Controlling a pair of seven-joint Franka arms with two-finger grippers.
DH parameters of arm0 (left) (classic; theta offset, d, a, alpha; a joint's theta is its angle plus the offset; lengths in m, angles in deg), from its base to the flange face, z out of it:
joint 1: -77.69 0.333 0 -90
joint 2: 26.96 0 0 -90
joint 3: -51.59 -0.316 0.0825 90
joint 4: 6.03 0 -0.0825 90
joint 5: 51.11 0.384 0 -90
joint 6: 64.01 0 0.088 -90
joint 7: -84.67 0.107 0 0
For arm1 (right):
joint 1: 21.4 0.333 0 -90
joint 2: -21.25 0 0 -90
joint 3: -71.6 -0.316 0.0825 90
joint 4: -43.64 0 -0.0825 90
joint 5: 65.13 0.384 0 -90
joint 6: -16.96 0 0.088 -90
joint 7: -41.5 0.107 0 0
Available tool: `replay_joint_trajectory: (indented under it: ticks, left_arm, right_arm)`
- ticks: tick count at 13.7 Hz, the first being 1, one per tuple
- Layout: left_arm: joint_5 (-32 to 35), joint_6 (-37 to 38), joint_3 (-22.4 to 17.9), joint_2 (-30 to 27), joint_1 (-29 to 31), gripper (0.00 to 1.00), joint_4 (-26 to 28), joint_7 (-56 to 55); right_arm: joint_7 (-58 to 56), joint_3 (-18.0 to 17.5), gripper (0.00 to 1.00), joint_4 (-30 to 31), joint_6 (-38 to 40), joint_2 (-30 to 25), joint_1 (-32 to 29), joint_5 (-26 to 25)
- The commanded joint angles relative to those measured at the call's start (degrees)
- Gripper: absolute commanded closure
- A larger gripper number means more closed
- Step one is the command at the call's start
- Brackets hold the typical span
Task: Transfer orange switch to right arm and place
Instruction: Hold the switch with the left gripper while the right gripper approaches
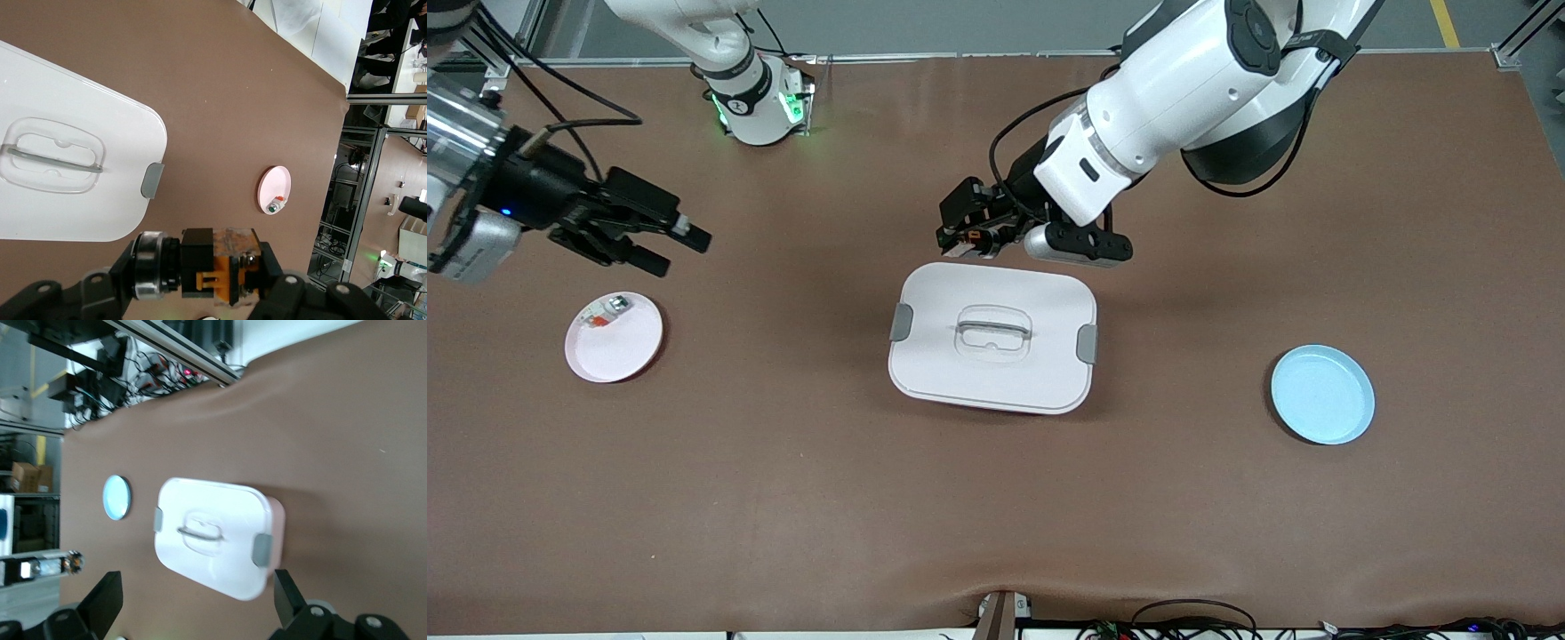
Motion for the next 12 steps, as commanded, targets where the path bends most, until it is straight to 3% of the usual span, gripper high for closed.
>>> replay_joint_trajectory:
  ticks: [1,9,12]
  left_arm:
    - [0.03,-0.3,0.14,1.46,-0.51,0.72,-1.13,-1.07]
    - [0.12,-0.66,0.14,1.73,-0.42,0.72,-1.13,-0.98]
    - [0.03,-0.66,0.14,1.64,-0.33,0.72,-1.13,-0.98]
  right_arm:
    - [0.32,0.42,0.0,4.08,-7.32,-1.77,3.65,4.75]
    - [0.14,0.42,0.0,16.37,-33.78,-4.66,15.87,10.12]
    - [0.05,0.42,0.0,20.43,-40.03,-7.3,18.69,11.43]
